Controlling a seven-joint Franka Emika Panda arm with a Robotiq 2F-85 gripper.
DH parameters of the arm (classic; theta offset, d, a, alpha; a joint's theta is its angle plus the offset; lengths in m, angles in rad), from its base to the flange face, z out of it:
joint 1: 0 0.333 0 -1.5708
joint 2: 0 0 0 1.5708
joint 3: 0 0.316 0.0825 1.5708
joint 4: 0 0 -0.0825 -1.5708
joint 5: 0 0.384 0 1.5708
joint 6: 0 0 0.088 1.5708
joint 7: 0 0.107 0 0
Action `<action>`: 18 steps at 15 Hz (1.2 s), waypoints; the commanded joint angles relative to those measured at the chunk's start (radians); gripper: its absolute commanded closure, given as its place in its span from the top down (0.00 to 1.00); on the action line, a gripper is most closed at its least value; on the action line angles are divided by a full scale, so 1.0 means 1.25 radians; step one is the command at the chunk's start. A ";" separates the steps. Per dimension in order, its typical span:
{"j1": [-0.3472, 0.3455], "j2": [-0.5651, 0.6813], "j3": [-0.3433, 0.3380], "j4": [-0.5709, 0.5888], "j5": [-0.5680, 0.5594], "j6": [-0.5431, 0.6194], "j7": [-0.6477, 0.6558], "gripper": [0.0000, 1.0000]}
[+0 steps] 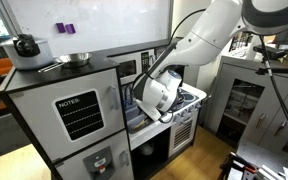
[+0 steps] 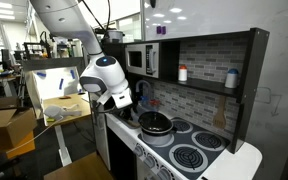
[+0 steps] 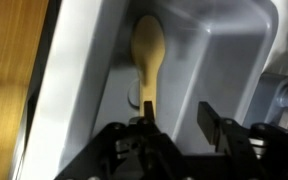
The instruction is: Put the wooden spoon in the sink
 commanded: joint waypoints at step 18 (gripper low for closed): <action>0.029 -0.139 -0.008 -0.088 -0.062 0.049 -0.145 1.00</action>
